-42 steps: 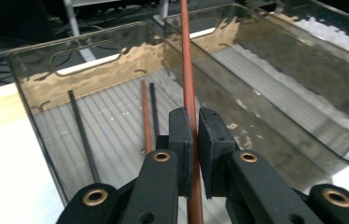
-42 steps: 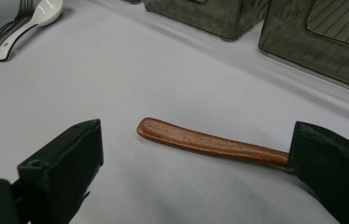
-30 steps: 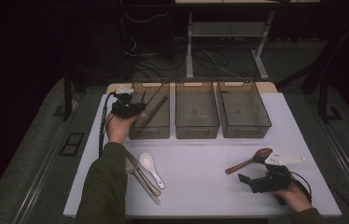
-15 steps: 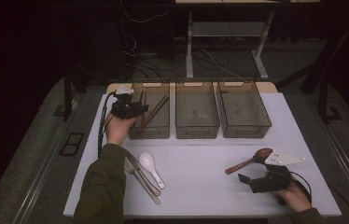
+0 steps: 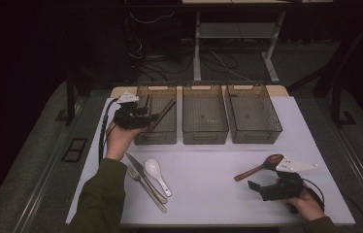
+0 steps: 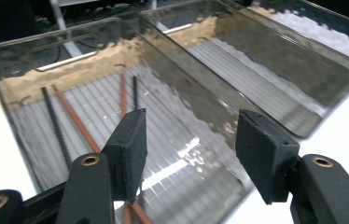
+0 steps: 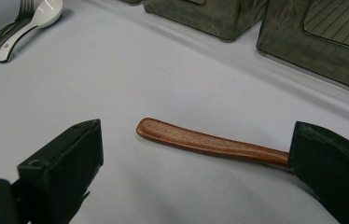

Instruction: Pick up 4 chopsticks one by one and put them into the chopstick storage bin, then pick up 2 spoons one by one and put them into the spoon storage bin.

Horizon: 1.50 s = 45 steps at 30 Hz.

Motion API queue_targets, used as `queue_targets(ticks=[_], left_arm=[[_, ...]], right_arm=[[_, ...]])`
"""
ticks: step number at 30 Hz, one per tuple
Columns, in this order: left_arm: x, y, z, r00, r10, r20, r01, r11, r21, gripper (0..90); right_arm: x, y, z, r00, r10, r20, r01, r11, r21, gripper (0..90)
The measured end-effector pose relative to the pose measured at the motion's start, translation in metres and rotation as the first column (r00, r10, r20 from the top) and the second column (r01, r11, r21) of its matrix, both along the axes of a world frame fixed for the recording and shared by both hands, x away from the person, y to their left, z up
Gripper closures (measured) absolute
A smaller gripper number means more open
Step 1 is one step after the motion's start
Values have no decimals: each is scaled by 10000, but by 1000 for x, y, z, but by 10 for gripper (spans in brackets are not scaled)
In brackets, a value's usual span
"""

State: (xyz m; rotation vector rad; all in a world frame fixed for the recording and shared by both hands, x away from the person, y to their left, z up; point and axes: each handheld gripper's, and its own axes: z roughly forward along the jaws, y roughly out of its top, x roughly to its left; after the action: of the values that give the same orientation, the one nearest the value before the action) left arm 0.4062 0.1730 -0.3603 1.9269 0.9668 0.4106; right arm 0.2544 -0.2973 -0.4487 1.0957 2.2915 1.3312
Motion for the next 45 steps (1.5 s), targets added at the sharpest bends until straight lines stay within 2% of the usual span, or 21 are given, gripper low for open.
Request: queue_targets(ticks=[10,20,28,32,38,41,45], left_arm=[[-38,-10,1,9973,-724,106,724,9974,2,403],[-65,-18,-9,9925,-1220,8,1219,9922,264,392],[-86,-14,-21,9903,-1376,-162,1381,9900,278,393],[-96,-13,-28,9887,-1488,-196,1495,9878,441,399],[-114,-14,-37,9836,-1788,-231,1796,9829,396,472],[-123,-15,-42,9799,-1958,-386,1980,9780,649,533],[-133,-14,-48,9741,-2157,-678,2199,9735,624,702]], right_arm=[[3,-1,0,9999,-96,-62,97,9999,49,29],[3,-1,1,9999,-131,-42,132,9998,115,29],[4,-2,1,9999,-156,-27,156,9998,97,29],[3,-1,0,10000,-63,-10,63,10000,37,29],[1,-2,2,10000,-23,49,22,9999,102,29],[1,-2,2,10000,-25,69,25,10000,96,29],[0,-1,2,10000,-23,58,23,10000,86,29]])
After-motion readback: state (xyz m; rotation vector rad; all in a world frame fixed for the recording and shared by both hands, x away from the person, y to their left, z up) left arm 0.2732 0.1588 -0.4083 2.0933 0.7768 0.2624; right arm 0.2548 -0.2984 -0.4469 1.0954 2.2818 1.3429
